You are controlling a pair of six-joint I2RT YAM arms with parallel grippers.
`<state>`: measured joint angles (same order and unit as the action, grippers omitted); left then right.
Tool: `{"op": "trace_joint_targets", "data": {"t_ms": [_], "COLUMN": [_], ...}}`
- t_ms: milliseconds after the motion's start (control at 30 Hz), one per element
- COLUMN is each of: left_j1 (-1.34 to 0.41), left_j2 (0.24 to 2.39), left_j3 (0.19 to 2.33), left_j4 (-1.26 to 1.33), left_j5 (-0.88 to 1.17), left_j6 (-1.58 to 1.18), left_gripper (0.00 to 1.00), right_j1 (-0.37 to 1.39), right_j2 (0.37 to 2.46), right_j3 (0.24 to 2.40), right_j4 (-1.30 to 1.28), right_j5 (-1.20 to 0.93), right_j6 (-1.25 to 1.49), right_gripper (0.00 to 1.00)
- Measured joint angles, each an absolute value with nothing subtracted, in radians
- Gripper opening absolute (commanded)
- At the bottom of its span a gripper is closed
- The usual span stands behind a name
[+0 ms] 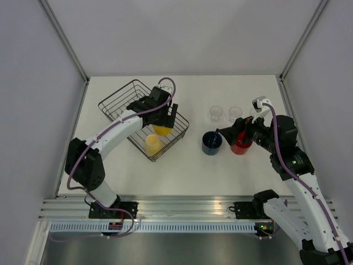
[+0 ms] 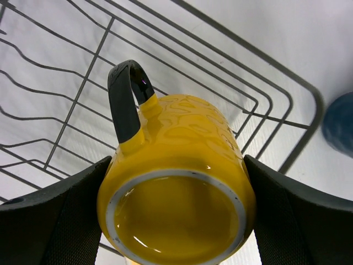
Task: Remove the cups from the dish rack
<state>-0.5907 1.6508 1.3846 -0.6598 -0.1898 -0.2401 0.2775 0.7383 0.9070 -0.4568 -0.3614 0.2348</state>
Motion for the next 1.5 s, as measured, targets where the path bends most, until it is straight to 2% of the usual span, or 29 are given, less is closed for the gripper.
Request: {"op": "trace_joint_targets", "data": {"t_ms": [300, 667, 900, 1133, 1233, 1433, 1500], "left_j1": [-0.59, -0.591, -0.591, -0.598, -0.616, -0.667, -0.675], "left_j2": [1.453, 1.178, 1.139, 1.172, 1.194, 1.202, 1.202], "left_j3": [1.356, 1.094, 0.921, 0.855, 0.833, 0.809, 0.799], "left_j4": [-0.577, -0.179, 0.192, 0.528, 0.657, 0.759, 0.785], "left_j5": [-0.096, 0.333, 0.567, 0.715, 0.749, 0.759, 0.751], "left_j6": [-0.316, -0.533, -0.737, -1.005, -1.113, -1.21, -1.229], "left_gripper": [0.02, 0.02, 0.02, 0.02, 0.02, 0.02, 0.02], "right_j1": [0.278, 0.285, 0.387, 0.535, 0.546, 0.577, 0.59], "right_j2": [0.739, 0.814, 0.817, 0.817, 0.815, 0.813, 0.815], "right_j3": [0.901, 0.708, 0.68, 0.681, 0.681, 0.681, 0.681], "right_j4": [-0.389, 0.052, 0.269, 0.312, 0.346, 0.443, 0.469], "right_j5": [-0.414, -0.717, -0.783, -0.776, -0.76, -0.754, -0.753], "right_j6": [0.271, 0.582, 0.704, 0.666, 0.653, 0.652, 0.652], "right_gripper": [0.98, 0.97, 0.91, 0.88, 0.85, 0.73, 0.71]}}
